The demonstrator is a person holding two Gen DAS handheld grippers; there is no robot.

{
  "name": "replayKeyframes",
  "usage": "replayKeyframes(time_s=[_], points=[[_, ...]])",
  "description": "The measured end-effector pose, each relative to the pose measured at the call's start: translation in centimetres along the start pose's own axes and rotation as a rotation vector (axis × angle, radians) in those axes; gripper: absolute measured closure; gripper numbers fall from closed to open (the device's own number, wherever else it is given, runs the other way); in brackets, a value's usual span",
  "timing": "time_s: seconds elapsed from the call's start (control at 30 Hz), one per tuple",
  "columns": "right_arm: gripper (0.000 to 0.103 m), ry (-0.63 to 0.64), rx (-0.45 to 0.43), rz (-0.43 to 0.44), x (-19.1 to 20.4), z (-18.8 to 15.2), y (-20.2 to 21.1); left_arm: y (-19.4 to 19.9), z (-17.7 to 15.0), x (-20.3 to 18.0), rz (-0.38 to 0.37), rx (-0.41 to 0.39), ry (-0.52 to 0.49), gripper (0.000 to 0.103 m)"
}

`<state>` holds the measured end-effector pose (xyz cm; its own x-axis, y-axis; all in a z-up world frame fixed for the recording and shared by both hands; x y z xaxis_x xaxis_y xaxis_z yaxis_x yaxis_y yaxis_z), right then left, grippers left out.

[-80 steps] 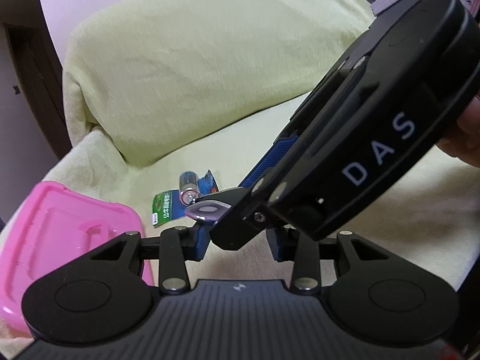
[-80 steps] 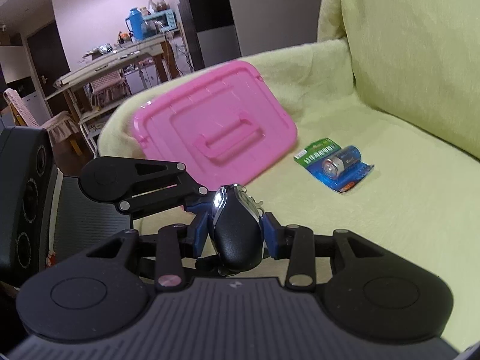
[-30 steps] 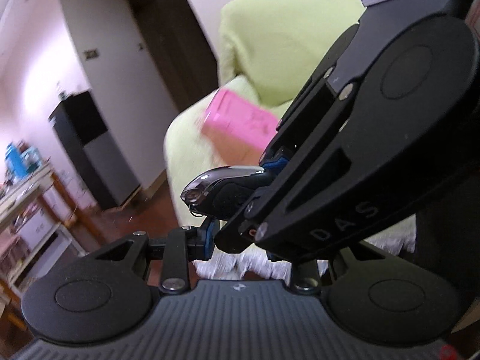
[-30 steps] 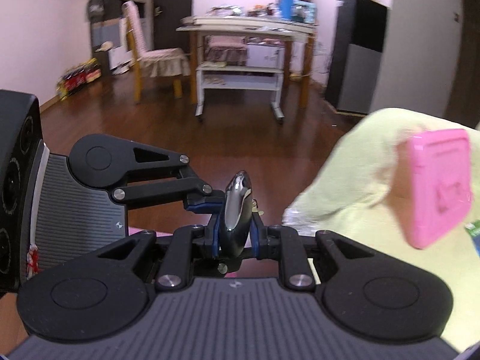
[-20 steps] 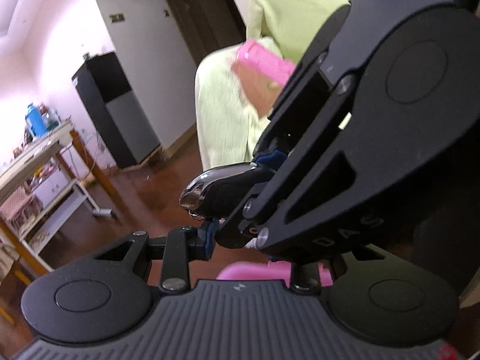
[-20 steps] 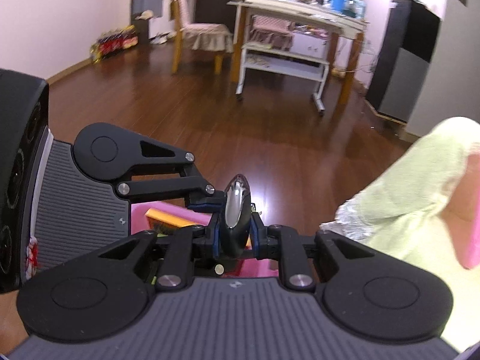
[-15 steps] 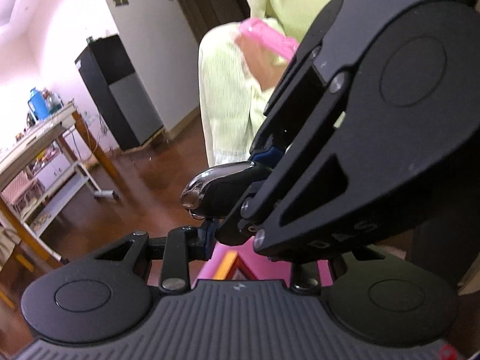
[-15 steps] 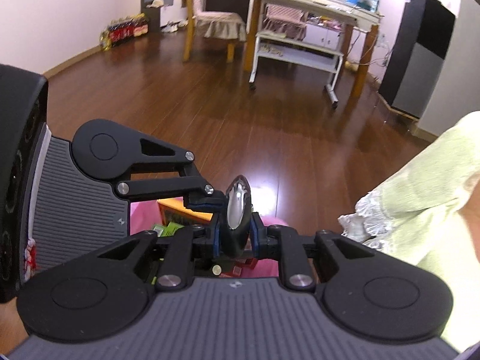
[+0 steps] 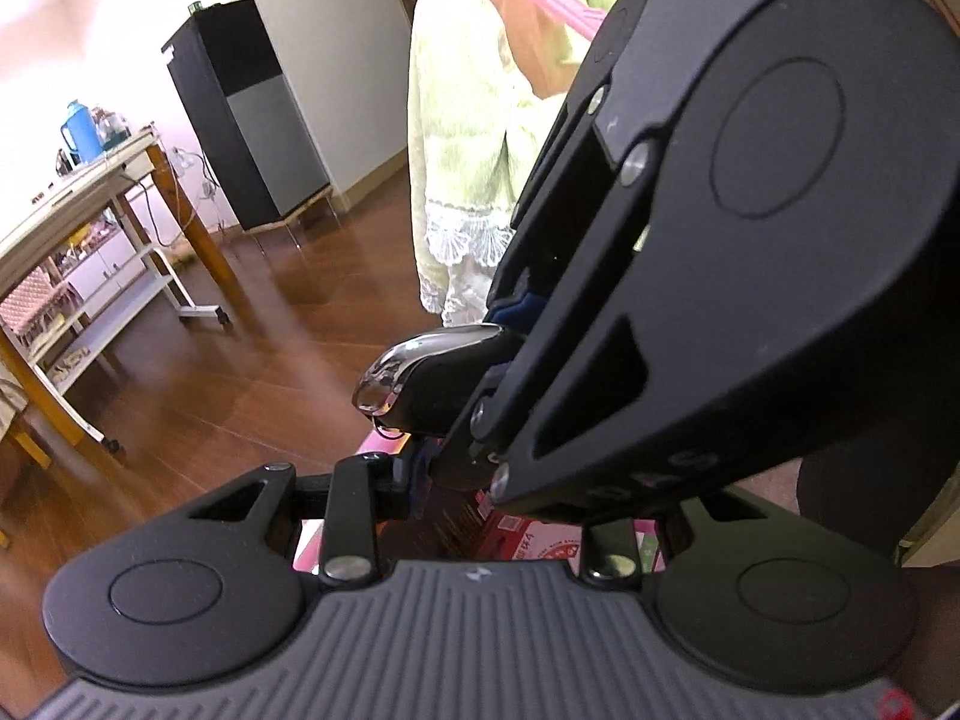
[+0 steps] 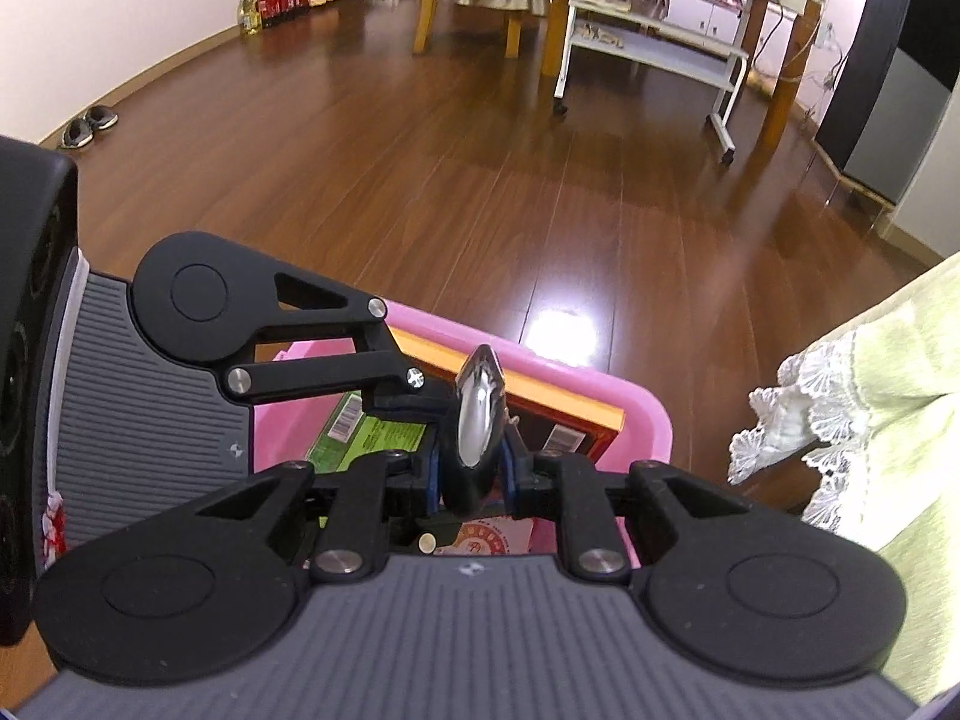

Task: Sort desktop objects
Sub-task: 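Carry the mouse with the right gripper over the pink tub, then lower the mouse into the tub and open the right gripper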

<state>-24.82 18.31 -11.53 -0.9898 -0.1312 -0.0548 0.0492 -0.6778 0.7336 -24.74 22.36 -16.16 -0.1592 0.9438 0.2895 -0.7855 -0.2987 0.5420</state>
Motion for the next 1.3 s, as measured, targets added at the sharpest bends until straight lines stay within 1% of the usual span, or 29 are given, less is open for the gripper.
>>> replayKeyframes(time_s=[0.33, 0.8, 1.3], points=[[0.087, 0.025, 0.069, 0.019, -0.8, -0.5, -3.3, -2.2, -2.1, -0.3, -0.030, 0.049, 0.031, 0.066], [0.087, -0.072, 0.159, 0.085, -2.5, -1.1, -6.6, -4.3, -3.8, 0.1, -0.070, 0.146, 0.063, 0.065], [0.087, -0.086, 0.202, 0.094, -2.6, -1.1, -8.2, -4.8, -4.8, 0.3, -0.093, 0.191, 0.078, 0.065]])
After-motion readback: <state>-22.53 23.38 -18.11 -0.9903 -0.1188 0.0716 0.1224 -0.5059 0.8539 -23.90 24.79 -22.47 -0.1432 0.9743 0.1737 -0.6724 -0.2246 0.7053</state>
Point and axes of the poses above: each gripper's, at about its wrist camera, not at the fingertips, and y roughly against the way its jaws point, x to its left, z to its top, the point moved 1 cm from there along -y, roughly the way its jaws point, and after that the axes turned 5 degrees about -x, right-handed, at the moved point
